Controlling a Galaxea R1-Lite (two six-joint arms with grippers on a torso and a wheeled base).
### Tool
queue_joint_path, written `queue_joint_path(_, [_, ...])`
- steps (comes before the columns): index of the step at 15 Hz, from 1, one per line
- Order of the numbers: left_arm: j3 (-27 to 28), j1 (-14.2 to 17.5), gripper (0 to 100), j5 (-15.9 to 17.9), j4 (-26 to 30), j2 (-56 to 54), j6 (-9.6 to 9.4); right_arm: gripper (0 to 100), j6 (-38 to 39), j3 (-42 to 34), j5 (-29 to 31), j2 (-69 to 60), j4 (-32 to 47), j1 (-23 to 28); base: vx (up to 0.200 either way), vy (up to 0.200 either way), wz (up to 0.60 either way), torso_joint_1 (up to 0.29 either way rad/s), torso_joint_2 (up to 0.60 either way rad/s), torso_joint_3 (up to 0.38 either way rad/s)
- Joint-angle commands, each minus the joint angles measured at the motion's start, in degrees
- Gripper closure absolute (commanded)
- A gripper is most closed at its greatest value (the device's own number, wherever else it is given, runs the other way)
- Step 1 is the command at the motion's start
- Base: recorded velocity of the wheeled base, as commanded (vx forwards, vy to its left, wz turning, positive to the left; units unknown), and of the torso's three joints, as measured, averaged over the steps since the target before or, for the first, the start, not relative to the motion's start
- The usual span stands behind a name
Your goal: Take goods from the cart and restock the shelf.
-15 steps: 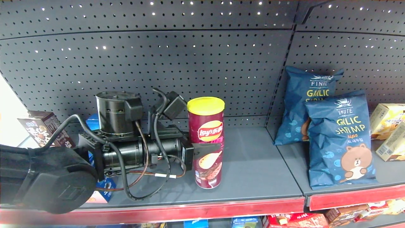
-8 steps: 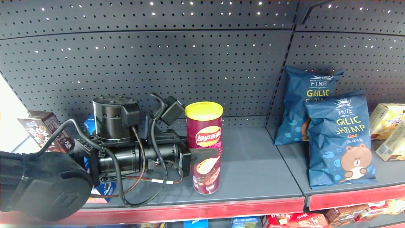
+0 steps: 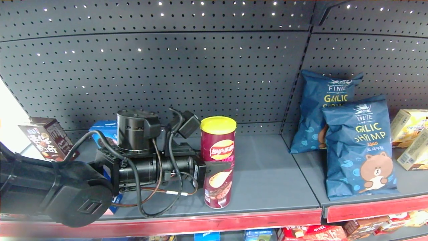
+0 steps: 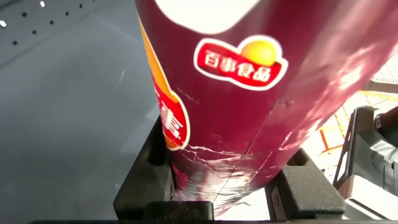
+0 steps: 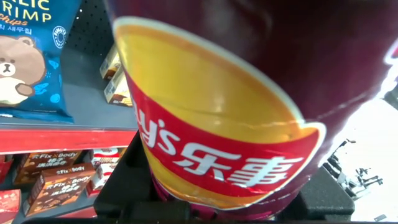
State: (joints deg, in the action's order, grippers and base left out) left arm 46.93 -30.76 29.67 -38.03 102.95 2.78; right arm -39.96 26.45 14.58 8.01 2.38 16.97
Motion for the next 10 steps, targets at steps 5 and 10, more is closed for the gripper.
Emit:
queue_joint_path(5, [0.44, 1.49, 100, 0.04, -0.29, 1.46, 0.03, 100, -0.03, -0.44, -0.08, 0.43, 0.0, -0.09, 0.0, 0.0, 0.0, 0.0, 0.0, 0.0])
queue_joint_path(10, [0.35, 2.28, 100, 0.12, -0.29, 1.38, -0.14, 100, -0.03, -0.53, -0.08, 0.43, 0.0, -0.09, 0.0, 0.0, 0.0, 0.0, 0.0, 0.0])
